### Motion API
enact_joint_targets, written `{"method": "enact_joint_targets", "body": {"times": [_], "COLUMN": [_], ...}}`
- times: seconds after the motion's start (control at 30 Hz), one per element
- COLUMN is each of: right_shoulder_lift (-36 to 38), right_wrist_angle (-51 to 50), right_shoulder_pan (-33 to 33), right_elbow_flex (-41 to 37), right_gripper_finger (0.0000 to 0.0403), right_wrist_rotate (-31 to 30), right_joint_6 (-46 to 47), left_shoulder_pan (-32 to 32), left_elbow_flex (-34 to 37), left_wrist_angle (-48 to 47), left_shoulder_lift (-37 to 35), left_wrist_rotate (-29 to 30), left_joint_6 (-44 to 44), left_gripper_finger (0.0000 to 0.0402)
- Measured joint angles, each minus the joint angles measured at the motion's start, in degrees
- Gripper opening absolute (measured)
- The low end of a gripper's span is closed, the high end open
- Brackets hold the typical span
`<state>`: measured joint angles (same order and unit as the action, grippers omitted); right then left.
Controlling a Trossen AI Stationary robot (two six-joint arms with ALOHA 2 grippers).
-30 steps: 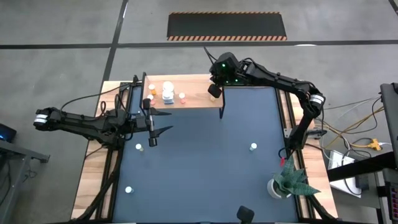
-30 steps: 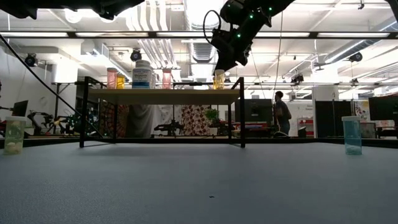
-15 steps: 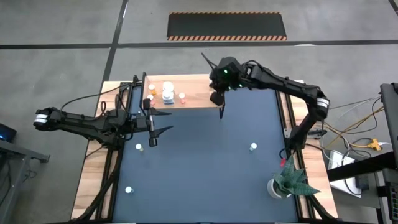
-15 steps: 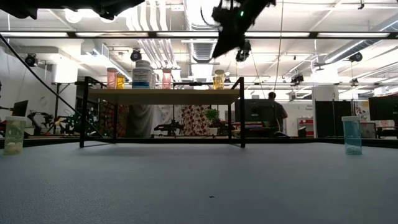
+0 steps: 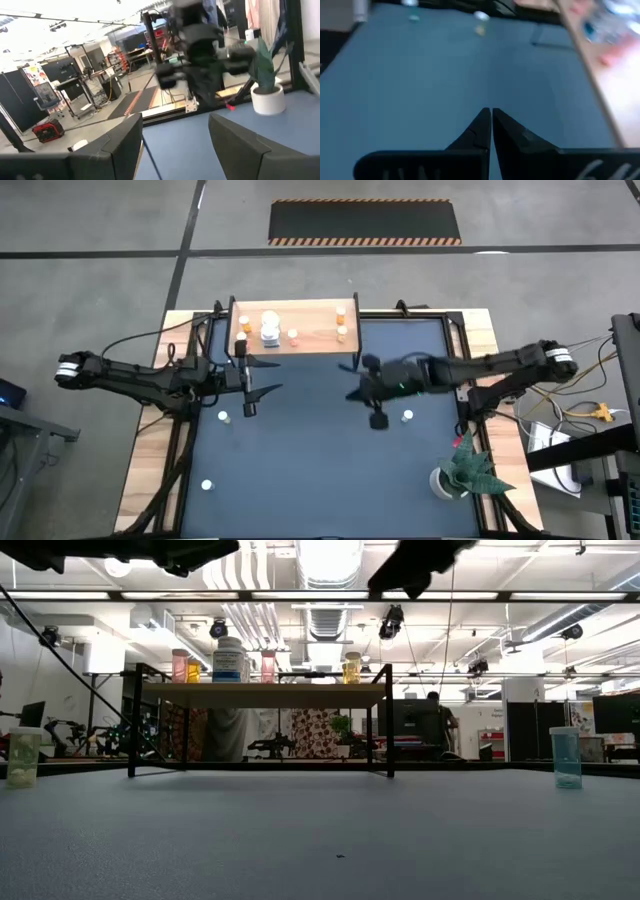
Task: Pick and place medicine bottles onto shelf by color
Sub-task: Put the green pill bottle on the shelf
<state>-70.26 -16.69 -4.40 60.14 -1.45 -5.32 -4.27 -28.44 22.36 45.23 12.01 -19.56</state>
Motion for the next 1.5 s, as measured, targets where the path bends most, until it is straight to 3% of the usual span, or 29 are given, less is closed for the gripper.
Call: {"method": "enact_joint_targets", "body": {"times": [0.23,0.47,0.57,0.63,0.77,0.87,1.0,1.07,1.5], "right_shoulder_lift": [2.82,3.2,3.2,3.2,3.17,3.17,3.15,3.09,3.02], "right_wrist_angle": [20.9,26.52,26.66,26.76,26.76,27.5,29.25,29.22,29.2], "right_shoulder_pan": [-6.3,-6.47,-6.47,-6.47,-6.47,-6.47,-6.47,-6.47,-6.47], "right_elbow_flex": [-14.92,-20.22,-21.02,-21.53,-22.31,-22.93,-23.87,-24.1,-24.68], "right_gripper_finger": [0.0009,0.0009,0.0009,0.0009,0.0009,0.0009,0.0009,0.0009,0.0009], "right_wrist_rotate": [-0.02,-0.04,-0.04,-0.04,-0.07,-0.07,-0.07,-0.07,-0.07], "right_joint_6": [-4.03,-5.84,-5.99,-5.98,-6.33,-6.72,-6.76,-6.7,-5.79], "left_shoulder_pan": [-0.71,-6.25,-8.47,-10.02,-12.7,-13.37,-13.38,-12.9,-12.22], "left_elbow_flex": [0.14,-1.13,-3.16,-5.05,-12.23,-19.21,-25.95,-26.92,-19.53], "left_wrist_angle": [4.17,-0.82,-10.67,-22.5,-54.67,-76.76,-94.73,-98.91,-95.13], "left_shoulder_lift": [4.65,12.75,15.51,16.98,21.11,25.47,30.93,32.55,29.45], "left_wrist_rotate": [-5.4,-6.64,-6.64,-6.64,-7.43,-7.5,-5.04,-4.15,-5.55], "left_joint_6": [16.56,34.95,46.93,56.39,76.9,87.43,90.19,90.16,92.13], "left_gripper_finger": [0.0212,0.0212,0.0212,0.0212,0.0212,0.0212,0.0212,0.0212,0.0212]}}
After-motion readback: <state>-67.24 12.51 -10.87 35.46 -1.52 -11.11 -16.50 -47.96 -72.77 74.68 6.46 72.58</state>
